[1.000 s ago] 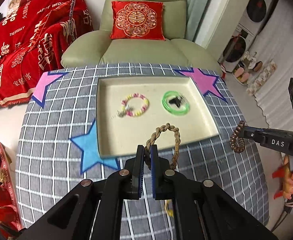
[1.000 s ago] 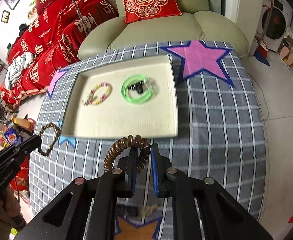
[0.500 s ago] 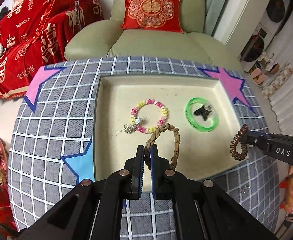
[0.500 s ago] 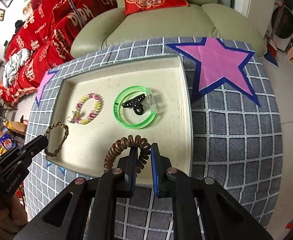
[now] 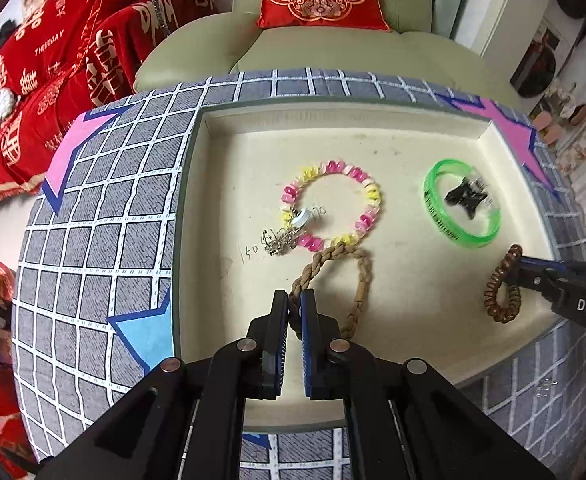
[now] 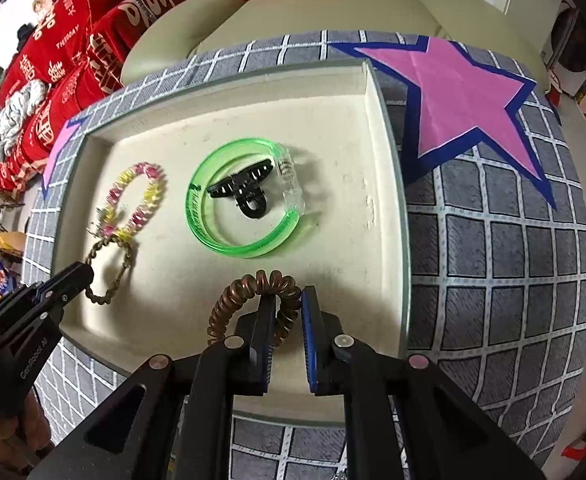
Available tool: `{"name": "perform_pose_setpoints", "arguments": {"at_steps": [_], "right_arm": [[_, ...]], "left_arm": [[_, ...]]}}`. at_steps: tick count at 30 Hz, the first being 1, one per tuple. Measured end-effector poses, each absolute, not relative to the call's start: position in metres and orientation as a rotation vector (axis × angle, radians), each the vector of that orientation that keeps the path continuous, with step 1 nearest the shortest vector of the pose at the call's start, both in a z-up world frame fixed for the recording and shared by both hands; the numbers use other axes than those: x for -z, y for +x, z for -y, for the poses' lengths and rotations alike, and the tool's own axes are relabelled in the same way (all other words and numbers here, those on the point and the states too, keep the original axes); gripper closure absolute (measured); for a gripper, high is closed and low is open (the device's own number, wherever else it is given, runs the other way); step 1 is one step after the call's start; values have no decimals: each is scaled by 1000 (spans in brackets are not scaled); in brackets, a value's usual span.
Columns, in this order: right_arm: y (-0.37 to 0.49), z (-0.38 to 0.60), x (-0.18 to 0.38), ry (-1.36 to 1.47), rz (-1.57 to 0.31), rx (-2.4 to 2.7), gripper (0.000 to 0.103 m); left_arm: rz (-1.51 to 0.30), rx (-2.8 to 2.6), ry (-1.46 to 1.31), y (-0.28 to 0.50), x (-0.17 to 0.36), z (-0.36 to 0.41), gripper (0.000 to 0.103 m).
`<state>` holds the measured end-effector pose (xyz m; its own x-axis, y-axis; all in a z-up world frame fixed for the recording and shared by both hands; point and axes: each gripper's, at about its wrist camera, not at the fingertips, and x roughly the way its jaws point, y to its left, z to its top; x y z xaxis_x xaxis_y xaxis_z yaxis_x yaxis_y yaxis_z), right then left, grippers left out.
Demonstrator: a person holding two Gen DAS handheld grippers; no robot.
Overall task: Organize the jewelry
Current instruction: 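Carry the rope bracelet over the white tray while the right tool carries the coiled hair tie there, then open the left tool to drop the rope bracelet while the right tool releases the hair tie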
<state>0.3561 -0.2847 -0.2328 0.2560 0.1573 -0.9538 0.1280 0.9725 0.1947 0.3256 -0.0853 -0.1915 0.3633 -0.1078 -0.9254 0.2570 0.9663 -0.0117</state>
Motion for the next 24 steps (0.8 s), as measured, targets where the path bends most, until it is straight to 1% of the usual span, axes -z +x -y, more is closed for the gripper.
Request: {"name": "perform_pose_setpoints", "arguments": {"at_steps": [6,7,9,10,11,24], "right_arm": [[355,281,232,212,-1310,-29,87],[356,282,232,213,-1312,-32,85],[356,281,231,224,-1312,-32,75],[356,283,230,234,-1306,-30,66],[356,283,228,241,-1297,-30,62],[345,288,194,304,-1209,-21,62]], "left_arm": [[-1190,203,203,325,200,91,89],[-1184,197,214,324,199,92,89],[-1177,190,232,323,197,94,89],[-1166,187,240,323,195,95,89],[-1155,187,245,322,193,95,89],[-1147,194,252,320,188,98,89]]}}
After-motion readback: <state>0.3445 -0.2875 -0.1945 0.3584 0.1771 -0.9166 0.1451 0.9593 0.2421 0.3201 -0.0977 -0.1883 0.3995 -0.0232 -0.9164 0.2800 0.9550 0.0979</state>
